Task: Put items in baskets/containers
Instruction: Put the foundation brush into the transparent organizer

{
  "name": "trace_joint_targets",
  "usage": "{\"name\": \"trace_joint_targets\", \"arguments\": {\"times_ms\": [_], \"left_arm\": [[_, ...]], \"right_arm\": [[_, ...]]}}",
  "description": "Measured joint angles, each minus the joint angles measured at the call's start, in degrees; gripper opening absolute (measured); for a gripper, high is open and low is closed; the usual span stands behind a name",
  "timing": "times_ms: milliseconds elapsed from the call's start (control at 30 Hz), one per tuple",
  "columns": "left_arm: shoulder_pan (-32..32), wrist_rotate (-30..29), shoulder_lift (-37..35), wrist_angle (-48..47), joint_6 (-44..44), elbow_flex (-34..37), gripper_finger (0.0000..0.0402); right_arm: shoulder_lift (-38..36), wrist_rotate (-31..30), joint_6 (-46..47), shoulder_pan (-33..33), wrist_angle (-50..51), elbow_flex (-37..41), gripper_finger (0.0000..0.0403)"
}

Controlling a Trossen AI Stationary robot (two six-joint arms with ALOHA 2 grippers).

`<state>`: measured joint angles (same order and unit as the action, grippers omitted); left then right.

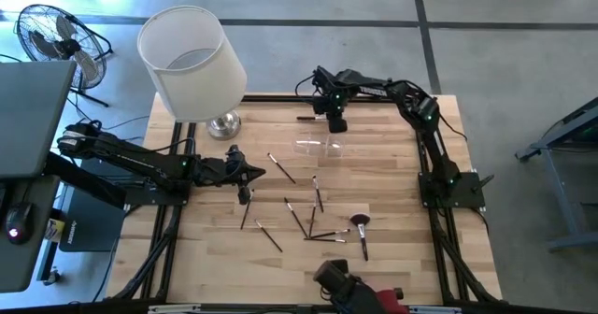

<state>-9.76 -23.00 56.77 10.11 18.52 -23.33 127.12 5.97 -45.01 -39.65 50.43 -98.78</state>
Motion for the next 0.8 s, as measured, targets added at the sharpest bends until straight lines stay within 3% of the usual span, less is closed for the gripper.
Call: {"name": "trace_joint_targets", "arguments": {"times_ms": [400,800], "left_arm": [[0.0,0.02,0.0,0.0,0.0,0.0,0.0],[0.0,-0.02,0.0,-0.01,-0.2,0.0,0.0]], "right_arm": [[-8.47,-1.31,4.16,-0.21,2.46,-0.02,0.0003],[-20.99,-3.07,17.17,4.16,18.88,-0.11,0.0002]]}}
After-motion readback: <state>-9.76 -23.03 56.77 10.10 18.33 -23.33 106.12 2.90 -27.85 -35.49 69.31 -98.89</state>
